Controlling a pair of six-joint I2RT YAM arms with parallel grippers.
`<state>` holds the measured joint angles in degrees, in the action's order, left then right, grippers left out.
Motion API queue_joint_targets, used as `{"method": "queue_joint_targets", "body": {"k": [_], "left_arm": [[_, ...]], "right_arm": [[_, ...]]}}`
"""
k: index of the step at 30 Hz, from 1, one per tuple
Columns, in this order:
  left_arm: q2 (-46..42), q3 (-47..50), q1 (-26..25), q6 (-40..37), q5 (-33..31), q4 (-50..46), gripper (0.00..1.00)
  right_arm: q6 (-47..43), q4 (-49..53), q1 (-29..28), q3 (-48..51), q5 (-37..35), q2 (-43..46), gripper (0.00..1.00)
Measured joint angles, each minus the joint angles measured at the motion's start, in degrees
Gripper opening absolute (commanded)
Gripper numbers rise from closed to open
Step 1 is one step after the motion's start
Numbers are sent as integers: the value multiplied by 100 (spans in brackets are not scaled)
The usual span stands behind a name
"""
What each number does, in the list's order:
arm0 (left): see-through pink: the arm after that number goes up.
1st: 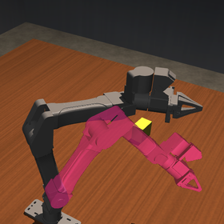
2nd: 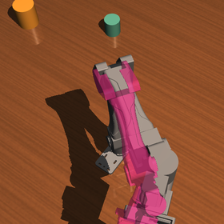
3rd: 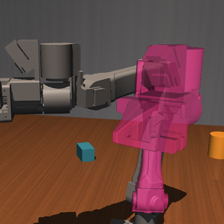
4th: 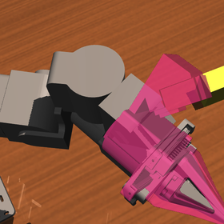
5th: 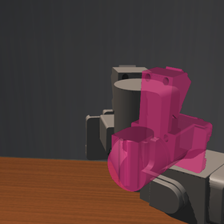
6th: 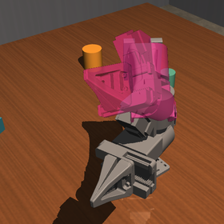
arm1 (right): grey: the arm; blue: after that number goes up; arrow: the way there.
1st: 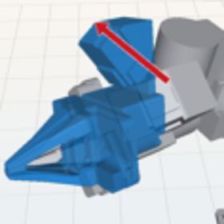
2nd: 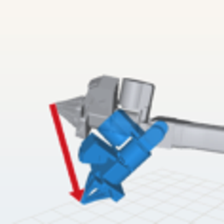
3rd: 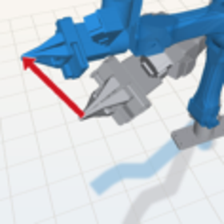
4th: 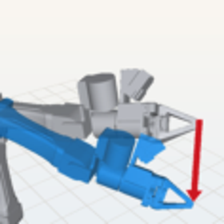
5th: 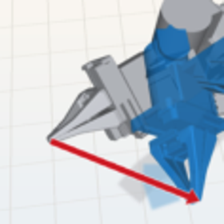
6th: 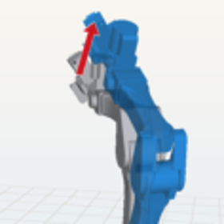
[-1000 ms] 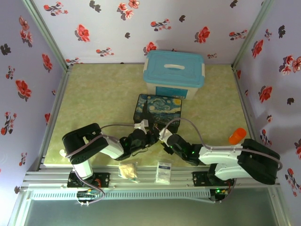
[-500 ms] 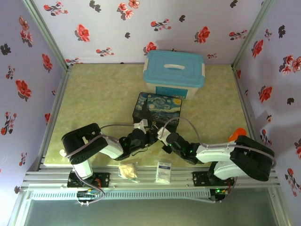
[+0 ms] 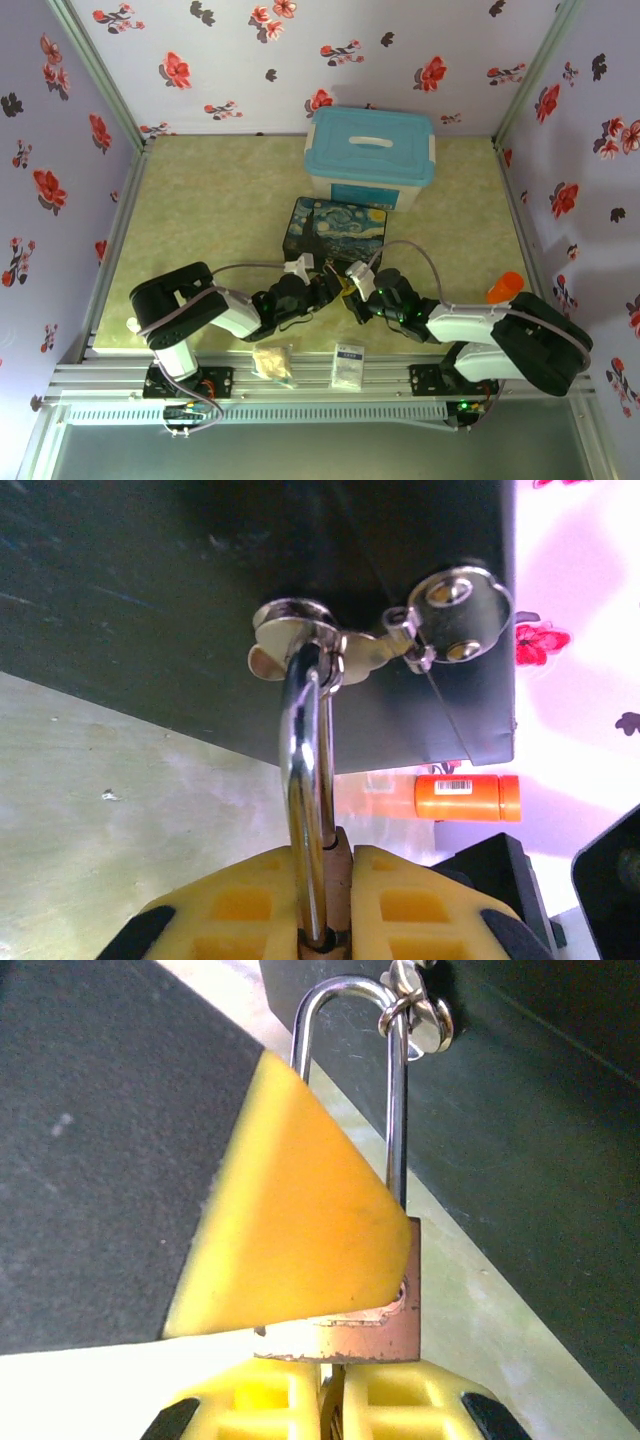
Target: Unlock the padlock with the key
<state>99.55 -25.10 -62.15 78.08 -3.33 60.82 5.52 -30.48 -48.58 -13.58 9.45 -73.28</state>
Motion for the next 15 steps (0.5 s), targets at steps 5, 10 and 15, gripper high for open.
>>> {"method": "queue_joint_targets", "body": {"k": [5,10,15], "left_arm": [[-120,26,46,-153,2,-225,19],[-192,9,83,-358,17,-439,23],[-192,-2,105,-490,15,-605,11]], "right_arm": [[111,-181,0,0,151,-190,4],[221,-275,-11,-11,240,-297,4],[466,-295,-11,-76,380,-509,7]]}}
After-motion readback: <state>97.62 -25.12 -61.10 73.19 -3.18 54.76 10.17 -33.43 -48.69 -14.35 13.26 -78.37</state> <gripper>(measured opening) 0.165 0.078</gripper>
